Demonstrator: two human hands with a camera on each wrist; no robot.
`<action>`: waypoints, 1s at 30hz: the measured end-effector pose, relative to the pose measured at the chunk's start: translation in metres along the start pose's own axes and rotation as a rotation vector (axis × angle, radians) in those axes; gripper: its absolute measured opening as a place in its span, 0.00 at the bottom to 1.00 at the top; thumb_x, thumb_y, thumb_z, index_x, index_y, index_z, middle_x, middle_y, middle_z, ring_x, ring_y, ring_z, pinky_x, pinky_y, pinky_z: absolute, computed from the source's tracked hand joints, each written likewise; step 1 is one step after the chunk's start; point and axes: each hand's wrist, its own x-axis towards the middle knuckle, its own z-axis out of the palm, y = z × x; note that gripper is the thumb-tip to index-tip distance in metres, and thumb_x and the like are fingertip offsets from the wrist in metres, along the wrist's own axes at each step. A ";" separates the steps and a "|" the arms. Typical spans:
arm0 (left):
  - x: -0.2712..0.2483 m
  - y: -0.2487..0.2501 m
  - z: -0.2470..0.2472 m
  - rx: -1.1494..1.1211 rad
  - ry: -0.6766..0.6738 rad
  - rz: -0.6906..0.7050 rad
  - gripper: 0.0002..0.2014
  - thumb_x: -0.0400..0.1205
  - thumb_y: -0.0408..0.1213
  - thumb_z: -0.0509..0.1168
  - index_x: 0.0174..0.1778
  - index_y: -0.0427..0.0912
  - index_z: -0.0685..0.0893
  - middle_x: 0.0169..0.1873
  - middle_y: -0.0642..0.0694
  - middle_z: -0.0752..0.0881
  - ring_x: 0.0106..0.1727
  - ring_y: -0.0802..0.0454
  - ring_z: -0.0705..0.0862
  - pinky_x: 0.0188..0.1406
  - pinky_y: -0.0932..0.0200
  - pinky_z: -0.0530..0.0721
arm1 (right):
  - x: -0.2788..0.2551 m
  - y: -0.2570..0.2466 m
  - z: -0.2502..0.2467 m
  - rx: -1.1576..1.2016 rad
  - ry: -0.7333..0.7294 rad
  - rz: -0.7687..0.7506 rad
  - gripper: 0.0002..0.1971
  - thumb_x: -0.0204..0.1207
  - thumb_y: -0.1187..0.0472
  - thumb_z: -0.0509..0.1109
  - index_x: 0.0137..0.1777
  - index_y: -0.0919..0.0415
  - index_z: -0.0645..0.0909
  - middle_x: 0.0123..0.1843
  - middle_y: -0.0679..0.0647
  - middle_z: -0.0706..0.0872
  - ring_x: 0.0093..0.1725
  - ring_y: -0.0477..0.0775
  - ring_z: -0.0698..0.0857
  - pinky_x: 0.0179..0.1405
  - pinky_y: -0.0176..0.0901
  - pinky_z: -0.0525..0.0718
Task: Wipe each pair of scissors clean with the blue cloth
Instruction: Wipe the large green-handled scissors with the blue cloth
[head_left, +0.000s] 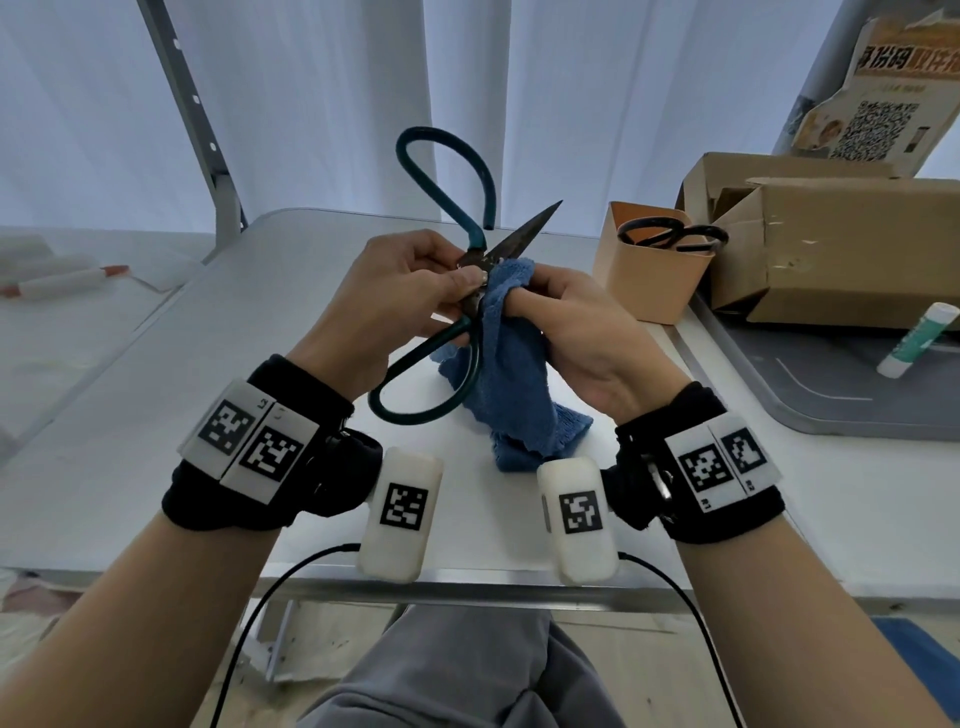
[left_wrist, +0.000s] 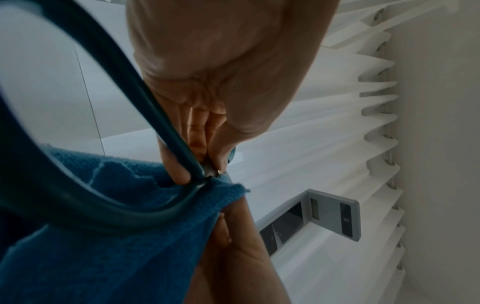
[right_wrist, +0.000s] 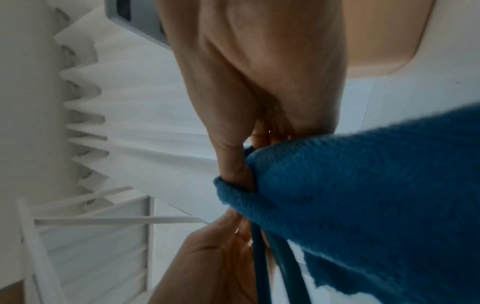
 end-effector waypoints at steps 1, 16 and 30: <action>-0.001 0.000 0.001 -0.007 -0.007 -0.004 0.04 0.83 0.29 0.69 0.43 0.37 0.84 0.39 0.36 0.87 0.35 0.49 0.87 0.33 0.55 0.90 | -0.001 -0.001 0.000 0.038 -0.019 0.008 0.10 0.83 0.73 0.65 0.61 0.73 0.83 0.54 0.67 0.89 0.52 0.63 0.90 0.61 0.54 0.88; -0.004 0.004 0.009 0.019 0.002 -0.031 0.04 0.83 0.30 0.70 0.43 0.38 0.82 0.41 0.36 0.88 0.36 0.50 0.87 0.32 0.59 0.88 | -0.001 0.001 0.000 0.019 0.007 0.026 0.10 0.80 0.74 0.63 0.56 0.67 0.84 0.40 0.57 0.90 0.42 0.57 0.90 0.54 0.56 0.91; -0.004 0.005 0.001 -0.039 0.006 -0.134 0.08 0.81 0.27 0.69 0.37 0.36 0.79 0.39 0.36 0.87 0.32 0.47 0.89 0.34 0.57 0.90 | -0.001 0.014 0.000 -0.199 0.030 -0.104 0.14 0.75 0.63 0.78 0.60 0.65 0.87 0.52 0.61 0.92 0.53 0.57 0.91 0.59 0.52 0.89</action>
